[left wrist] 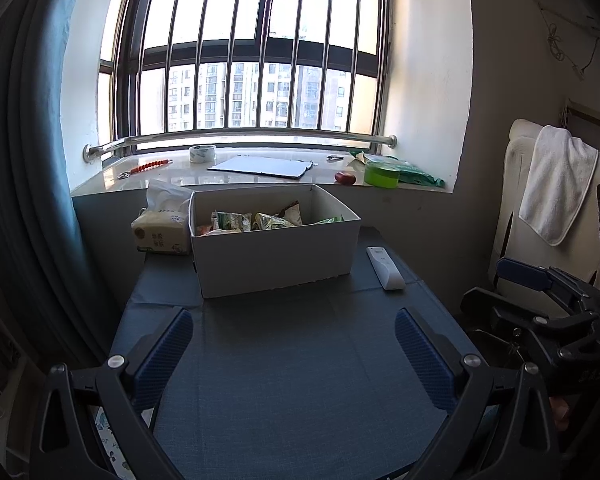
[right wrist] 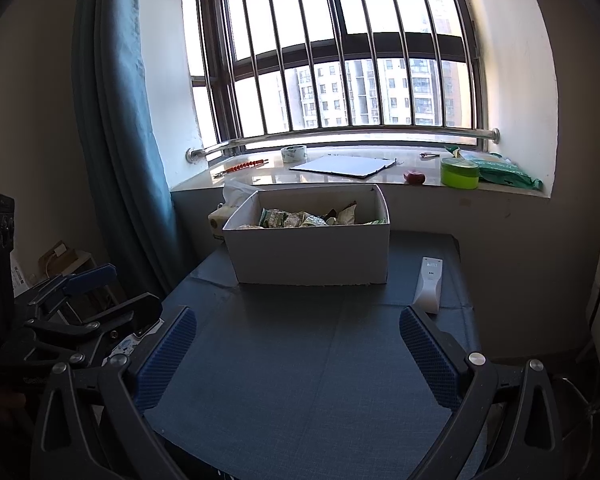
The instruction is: Organize snacks
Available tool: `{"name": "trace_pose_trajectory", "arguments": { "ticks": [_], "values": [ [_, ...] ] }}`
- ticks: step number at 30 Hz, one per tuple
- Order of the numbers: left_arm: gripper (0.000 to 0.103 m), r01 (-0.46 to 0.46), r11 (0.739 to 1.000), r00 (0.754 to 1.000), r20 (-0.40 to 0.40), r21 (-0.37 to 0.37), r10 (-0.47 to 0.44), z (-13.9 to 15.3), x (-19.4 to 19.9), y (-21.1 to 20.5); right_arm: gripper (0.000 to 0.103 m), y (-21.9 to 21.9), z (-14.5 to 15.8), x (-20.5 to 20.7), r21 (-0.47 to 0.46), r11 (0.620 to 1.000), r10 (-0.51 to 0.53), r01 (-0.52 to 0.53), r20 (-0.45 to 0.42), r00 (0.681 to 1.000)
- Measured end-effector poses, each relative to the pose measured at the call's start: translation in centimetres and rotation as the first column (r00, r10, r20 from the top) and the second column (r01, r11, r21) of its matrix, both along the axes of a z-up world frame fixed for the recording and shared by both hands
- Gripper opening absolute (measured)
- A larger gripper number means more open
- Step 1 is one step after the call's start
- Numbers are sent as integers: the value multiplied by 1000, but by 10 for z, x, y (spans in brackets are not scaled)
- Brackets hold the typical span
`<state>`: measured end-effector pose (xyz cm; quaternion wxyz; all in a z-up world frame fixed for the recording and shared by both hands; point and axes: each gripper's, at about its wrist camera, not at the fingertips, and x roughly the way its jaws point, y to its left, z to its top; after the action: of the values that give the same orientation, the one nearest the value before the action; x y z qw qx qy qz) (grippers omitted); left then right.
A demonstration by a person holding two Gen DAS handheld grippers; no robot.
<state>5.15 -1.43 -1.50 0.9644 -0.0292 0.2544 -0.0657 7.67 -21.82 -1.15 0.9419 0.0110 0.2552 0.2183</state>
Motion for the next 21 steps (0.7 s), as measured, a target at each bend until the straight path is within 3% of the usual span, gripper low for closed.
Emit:
{"name": "trace_pose_trajectory", "arguments": {
  "ticks": [21],
  "values": [
    [103, 15, 1000, 1000, -6, -7, -15, 0, -2, -1, 103, 2, -1, -1, -4, 1000, 4, -4, -5, 1000]
  ]
}}
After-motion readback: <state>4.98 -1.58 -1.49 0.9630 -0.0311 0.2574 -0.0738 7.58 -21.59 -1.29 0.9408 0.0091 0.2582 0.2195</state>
